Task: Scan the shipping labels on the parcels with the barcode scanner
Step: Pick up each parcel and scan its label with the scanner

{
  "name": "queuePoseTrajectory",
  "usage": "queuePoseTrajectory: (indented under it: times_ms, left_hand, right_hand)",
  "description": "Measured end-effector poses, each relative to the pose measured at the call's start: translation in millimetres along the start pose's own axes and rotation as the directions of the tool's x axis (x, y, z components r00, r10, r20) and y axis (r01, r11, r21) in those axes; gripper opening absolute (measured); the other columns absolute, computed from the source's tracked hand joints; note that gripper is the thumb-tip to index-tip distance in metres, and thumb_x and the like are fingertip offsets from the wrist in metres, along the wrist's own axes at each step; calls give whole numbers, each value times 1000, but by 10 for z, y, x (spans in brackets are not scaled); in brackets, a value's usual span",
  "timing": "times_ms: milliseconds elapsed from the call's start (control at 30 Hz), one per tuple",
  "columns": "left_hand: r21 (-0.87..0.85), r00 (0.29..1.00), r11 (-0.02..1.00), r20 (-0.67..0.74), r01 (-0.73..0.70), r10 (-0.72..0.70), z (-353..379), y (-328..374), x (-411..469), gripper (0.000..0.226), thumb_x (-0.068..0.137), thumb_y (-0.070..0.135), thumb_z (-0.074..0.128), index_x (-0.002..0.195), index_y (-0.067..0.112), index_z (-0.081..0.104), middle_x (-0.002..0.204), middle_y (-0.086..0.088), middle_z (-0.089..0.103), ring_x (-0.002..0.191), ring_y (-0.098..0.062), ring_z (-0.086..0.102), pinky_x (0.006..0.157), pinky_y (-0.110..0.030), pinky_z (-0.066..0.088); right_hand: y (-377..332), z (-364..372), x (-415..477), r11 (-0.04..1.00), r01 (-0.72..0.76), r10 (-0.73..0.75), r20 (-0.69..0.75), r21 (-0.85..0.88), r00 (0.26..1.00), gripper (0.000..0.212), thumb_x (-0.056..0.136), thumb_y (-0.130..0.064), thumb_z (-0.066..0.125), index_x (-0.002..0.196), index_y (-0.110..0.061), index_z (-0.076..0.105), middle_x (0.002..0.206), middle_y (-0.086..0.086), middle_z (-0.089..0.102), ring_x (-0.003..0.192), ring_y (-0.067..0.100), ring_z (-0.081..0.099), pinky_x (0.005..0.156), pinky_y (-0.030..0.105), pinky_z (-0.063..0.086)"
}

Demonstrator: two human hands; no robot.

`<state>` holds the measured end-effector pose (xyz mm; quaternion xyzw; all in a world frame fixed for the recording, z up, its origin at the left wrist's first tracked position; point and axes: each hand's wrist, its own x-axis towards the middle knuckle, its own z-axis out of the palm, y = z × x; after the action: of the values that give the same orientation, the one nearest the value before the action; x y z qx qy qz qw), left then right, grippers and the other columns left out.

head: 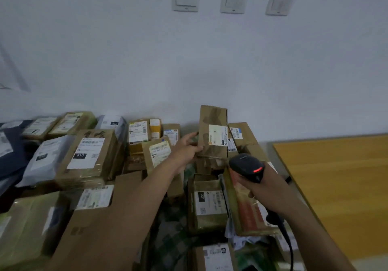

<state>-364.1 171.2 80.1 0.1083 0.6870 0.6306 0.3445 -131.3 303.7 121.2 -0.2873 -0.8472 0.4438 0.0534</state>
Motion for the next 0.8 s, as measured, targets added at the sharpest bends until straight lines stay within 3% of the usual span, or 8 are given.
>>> queuePoseTrajectory:
  times_ms: [100, 200, 300, 367, 500, 567, 667, 800]
  left_hand:
    - [-2, 999, 999, 19, 41, -41, 323, -114, 322, 60, 92, 2, 73, 140, 34, 56, 134, -9, 64, 109, -27, 69, 87, -45, 63]
    - [-39, 995, 996, 49, 83, -81, 606, -200, 601, 63, 94, 2, 70, 147, 31, 52, 134, -7, 65, 106, -24, 71, 86, -42, 64]
    - [-65, 988, 987, 66, 145, -141, 809, -298, 795, 63, 95, 3, 69, 149, 28, 51, 138, -8, 63, 107, -24, 71, 87, -41, 63]
    - [47, 989, 990, 63, 130, -133, 888, -392, 848, 63, 94, 10, 73, 150, 27, 50, 144, -7, 60, 112, -22, 68, 92, -40, 61]
    - [485, 994, 875, 102, -13, -41, 858, -542, 774, 56, 97, 26, 72, 149, 25, 53, 147, -6, 57, 125, -22, 59, 106, -37, 51]
    - [502, 996, 864, 88, -48, 4, 785, -569, 670, 56, 97, 28, 71, 150, 24, 51, 143, -6, 59, 122, -21, 59, 96, -30, 51]
    - [493, 990, 861, 3, -123, 139, 624, -518, 354, 56, 98, 34, 69, 150, 25, 49, 133, 5, 57, 112, -9, 54, 79, -21, 45]
    - [525, 922, 830, -198, -188, 334, 203, -549, -80, 48, 96, 43, 68, 140, 33, 54, 135, 7, 52, 126, -12, 48, 105, -35, 44]
  right_hand:
    - [225, 16, 32, 1000, -21, 22, -31, 20, 999, 27, 91, -29, 79, 114, -33, 65, 85, -3, 75, 65, 13, 70, 56, 28, 56]
    - [443, 69, 70, 995, -95, 95, -47, 7, 994, 49, 81, -54, 80, 123, -44, 56, 98, -11, 73, 80, 9, 71, 68, 26, 54]
    - [554, 116, 94, 994, -103, 103, -36, 25, 994, 39, 89, -33, 81, 109, -51, 53, 95, -14, 69, 79, 1, 66, 74, 27, 50]
    - [604, 136, 97, 994, -111, 111, -43, 6, 993, 41, 90, -28, 81, 106, -52, 52, 95, -18, 67, 79, -2, 64, 76, 25, 50]
    - [626, 157, 98, 987, -160, 160, -37, -11, 986, 44, 90, -35, 80, 125, -40, 54, 102, -13, 68, 89, 11, 69, 80, 32, 56]
    - [592, 153, 90, 989, -148, 147, -36, 1, 988, 42, 90, -35, 80, 122, -43, 54, 103, -13, 69, 89, 10, 70, 82, 35, 58]
    - [497, 163, 45, 995, -94, 95, -44, 27, 995, 38, 89, -39, 80, 121, -43, 60, 99, -18, 72, 85, 0, 69, 75, 21, 53]
    - [256, 240, 22, 999, -26, 26, -5, 39, 1000, 31, 92, -34, 77, 113, -47, 58, 93, -20, 71, 79, -6, 67, 64, 8, 46]
